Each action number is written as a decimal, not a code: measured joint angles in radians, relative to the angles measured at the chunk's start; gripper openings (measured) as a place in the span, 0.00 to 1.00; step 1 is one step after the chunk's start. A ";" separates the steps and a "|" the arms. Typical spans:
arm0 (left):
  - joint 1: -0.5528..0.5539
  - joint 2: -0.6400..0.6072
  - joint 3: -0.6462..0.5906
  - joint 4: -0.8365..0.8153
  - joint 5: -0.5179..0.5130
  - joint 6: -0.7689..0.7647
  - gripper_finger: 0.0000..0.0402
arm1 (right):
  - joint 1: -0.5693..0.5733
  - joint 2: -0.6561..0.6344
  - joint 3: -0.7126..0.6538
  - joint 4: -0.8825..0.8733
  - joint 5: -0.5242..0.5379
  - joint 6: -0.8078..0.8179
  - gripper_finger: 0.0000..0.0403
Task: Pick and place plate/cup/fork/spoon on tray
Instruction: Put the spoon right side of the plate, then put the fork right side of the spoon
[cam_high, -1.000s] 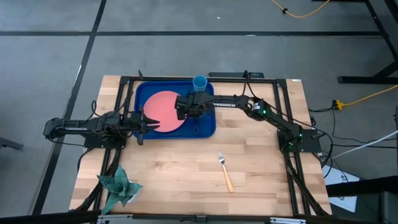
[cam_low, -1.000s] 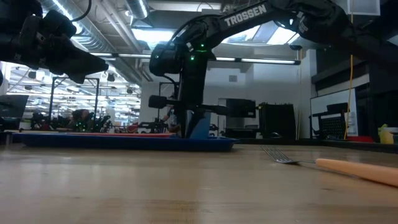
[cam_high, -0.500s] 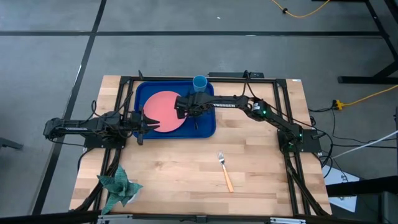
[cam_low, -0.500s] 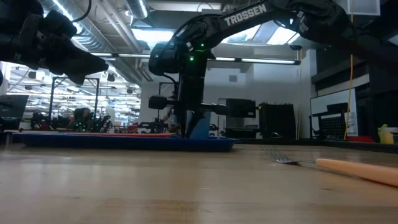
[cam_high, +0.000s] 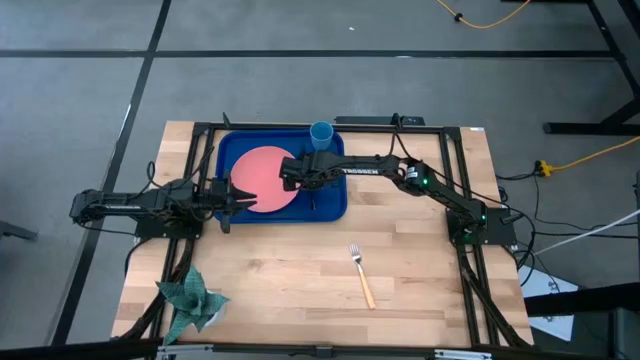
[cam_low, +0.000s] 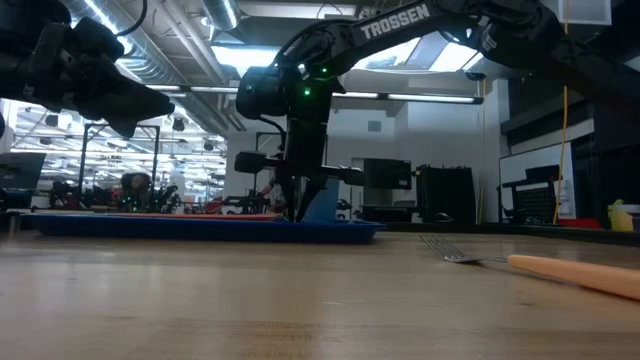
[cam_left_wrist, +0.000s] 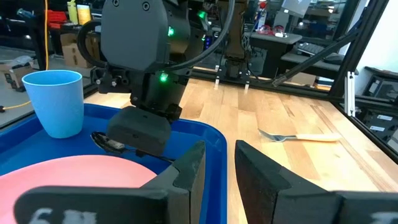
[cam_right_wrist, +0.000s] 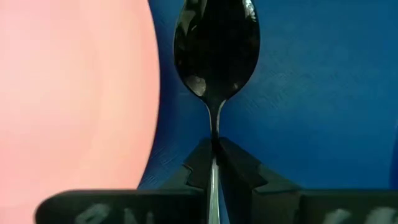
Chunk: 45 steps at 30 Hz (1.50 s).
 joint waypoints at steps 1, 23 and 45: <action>0.000 0.000 0.000 0.000 0.000 0.000 0.20 | 0.000 0.000 0.000 0.001 0.000 0.001 0.07; 0.000 0.000 0.000 0.000 -0.001 0.000 0.20 | 0.001 -0.001 0.000 -0.028 -0.005 0.021 0.07; 0.000 0.000 0.000 0.000 -0.001 0.000 0.20 | 0.000 -0.002 0.000 -0.045 0.000 0.023 0.15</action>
